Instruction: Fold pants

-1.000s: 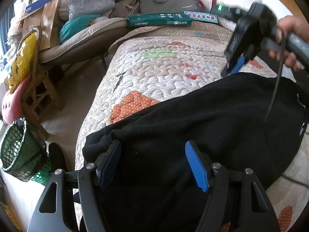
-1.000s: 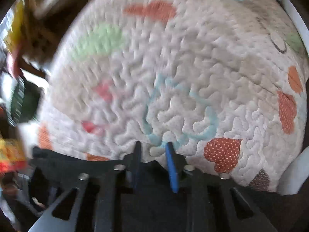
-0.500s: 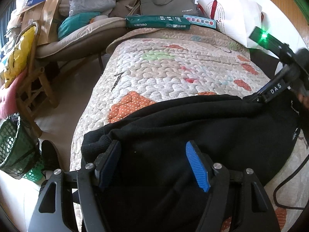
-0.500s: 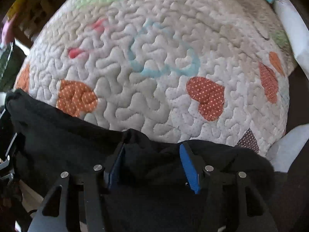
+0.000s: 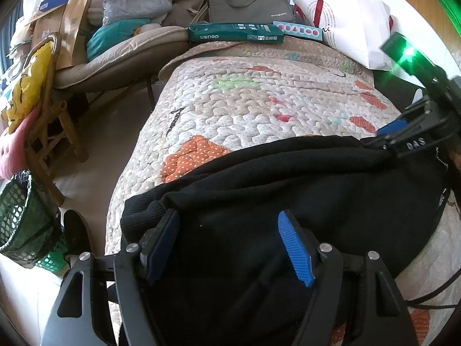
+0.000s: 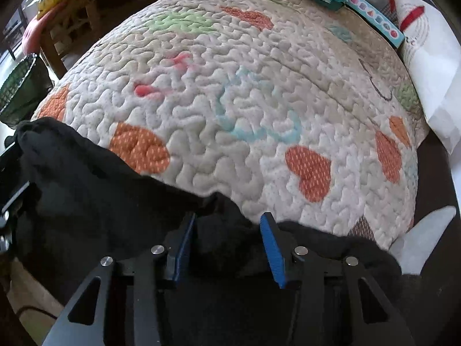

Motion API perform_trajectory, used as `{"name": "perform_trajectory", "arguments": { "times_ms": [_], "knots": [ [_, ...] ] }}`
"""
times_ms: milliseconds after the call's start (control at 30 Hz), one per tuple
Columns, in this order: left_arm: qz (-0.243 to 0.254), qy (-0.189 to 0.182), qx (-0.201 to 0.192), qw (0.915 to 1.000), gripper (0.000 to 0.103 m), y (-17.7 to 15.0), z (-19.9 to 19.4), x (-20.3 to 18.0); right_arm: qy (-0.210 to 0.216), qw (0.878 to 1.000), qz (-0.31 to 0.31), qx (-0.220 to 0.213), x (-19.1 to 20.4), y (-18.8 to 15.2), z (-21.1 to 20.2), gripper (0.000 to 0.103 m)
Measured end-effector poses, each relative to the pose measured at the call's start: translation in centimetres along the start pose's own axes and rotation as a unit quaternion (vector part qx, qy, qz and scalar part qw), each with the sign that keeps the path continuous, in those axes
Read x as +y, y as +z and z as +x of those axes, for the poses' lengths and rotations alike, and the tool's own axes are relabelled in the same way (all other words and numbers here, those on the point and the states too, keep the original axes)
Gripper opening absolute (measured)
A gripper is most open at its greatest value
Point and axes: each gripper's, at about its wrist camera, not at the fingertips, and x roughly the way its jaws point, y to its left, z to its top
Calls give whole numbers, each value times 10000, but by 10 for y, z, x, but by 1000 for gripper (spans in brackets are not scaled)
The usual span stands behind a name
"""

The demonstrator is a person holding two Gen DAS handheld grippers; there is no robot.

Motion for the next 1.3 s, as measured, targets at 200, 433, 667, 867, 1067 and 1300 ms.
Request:
{"name": "perform_trajectory", "arguments": {
  "times_ms": [200, 433, 667, 867, 1067, 1300],
  "knots": [
    [9, -21, 16, 10000, 73, -1, 2, -1, -552, 9975, -404, 166, 1, 29, -9, 9],
    [25, -12, 26, 10000, 74, -1, 3, -5, -1076, 9938, -188, -222, -19, 82, -15, 0],
    [24, -26, 16, 10000, 75, -1, 3, -3, -240, 9987, 423, -154, -42, 93, -2, 3],
    [39, -16, 18, 10000, 75, -1, 3, -4, 448, 9953, 845, 126, -48, 57, 0, 5],
    [44, -18, 13, 10000, 76, -1, 3, -3, 1081, 9865, 1186, 321, -35, 34, 29, 5],
    [-495, -486, -237, 9973, 75, 7, -28, 19, 1335, 9736, 1839, -195, -50, 58, 21, 6]
  ]
}}
